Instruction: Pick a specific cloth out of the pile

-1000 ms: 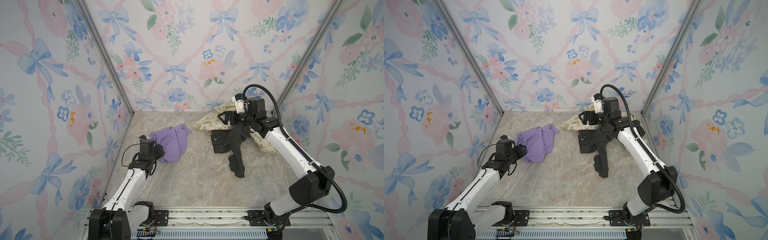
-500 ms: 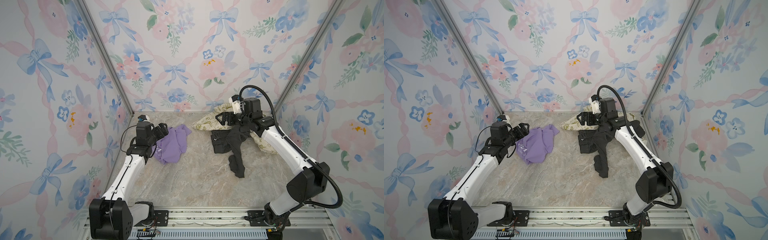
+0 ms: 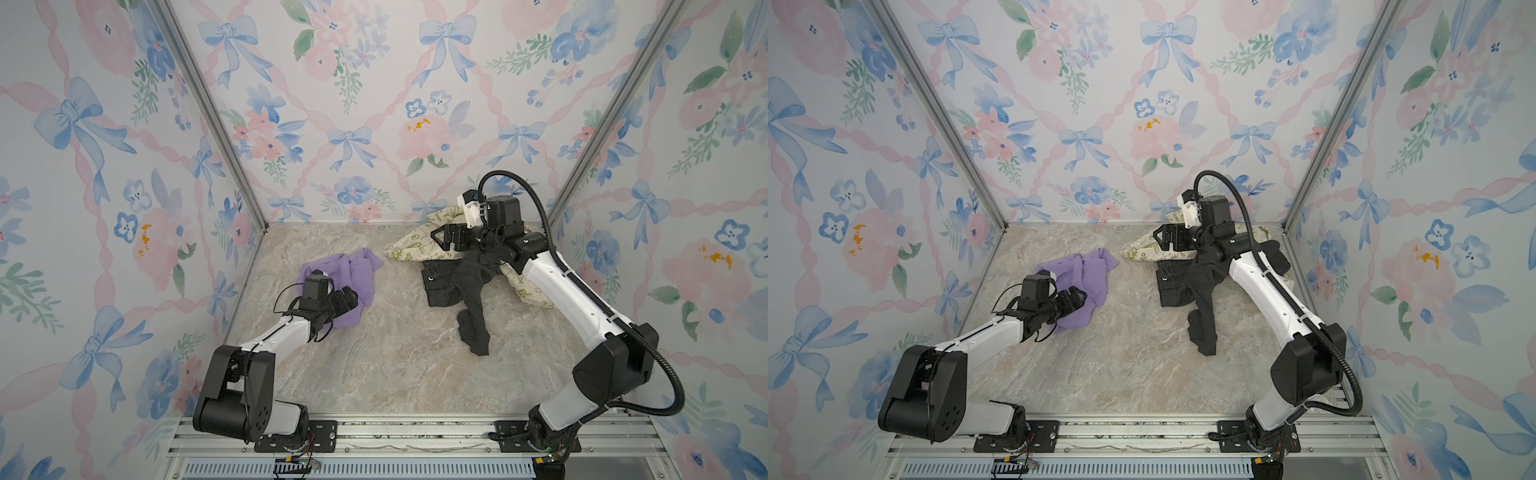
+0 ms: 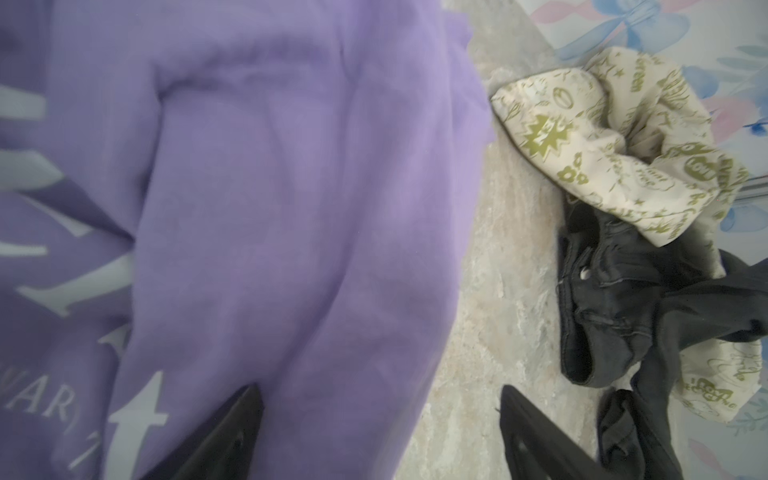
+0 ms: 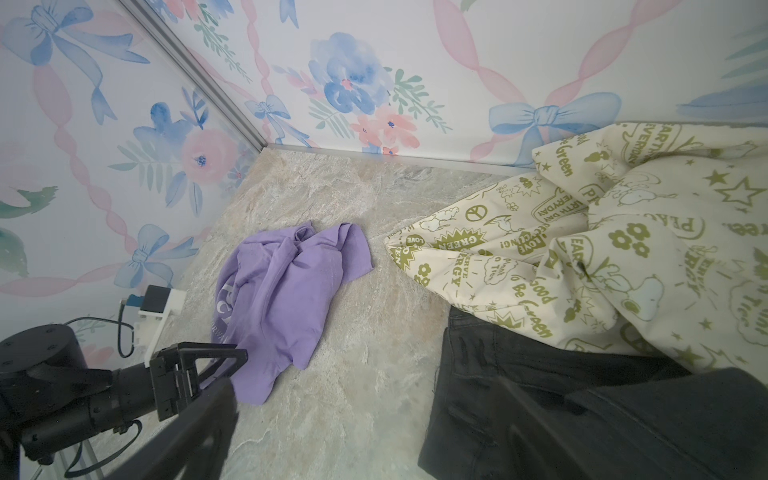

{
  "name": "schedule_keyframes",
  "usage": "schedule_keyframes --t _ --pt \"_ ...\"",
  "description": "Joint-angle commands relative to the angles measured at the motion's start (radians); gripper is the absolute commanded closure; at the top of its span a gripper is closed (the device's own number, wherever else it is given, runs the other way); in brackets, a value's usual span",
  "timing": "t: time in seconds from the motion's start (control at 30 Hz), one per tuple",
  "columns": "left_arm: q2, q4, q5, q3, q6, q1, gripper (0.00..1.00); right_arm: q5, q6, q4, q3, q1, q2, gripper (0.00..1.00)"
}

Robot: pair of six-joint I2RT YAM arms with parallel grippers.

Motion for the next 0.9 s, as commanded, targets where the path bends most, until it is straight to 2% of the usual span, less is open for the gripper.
schedule_keyframes --t 0.0,0.17,0.3,0.5,0.6,0.77,0.87 --pt "0.038 0.02 0.026 -0.038 -0.01 -0.009 0.12 0.007 0.013 -0.005 0.016 0.009 -0.009 0.03" --pt "0.036 0.021 0.005 -0.048 0.003 -0.016 0.12 0.006 0.014 -0.004 0.017 0.008 -0.007 0.03" --pt "-0.021 0.019 -0.02 -0.01 0.021 -0.016 0.12 0.009 0.007 -0.007 0.019 0.009 -0.011 0.03" --pt "-0.173 0.02 -0.152 0.116 0.11 -0.016 0.1 0.044 -0.021 0.014 -0.006 -0.003 -0.055 0.03" --pt "-0.251 0.053 -0.226 0.142 0.185 -0.016 0.09 0.076 -0.01 0.083 -0.073 -0.025 -0.108 0.03" --pt "-0.409 0.269 -0.336 0.006 0.294 -0.014 0.07 0.19 0.036 0.238 -0.278 -0.089 -0.24 0.03" --pt "-0.486 0.352 -0.432 -0.095 0.307 -0.01 0.06 0.29 0.061 0.292 -0.403 -0.135 -0.314 0.03"
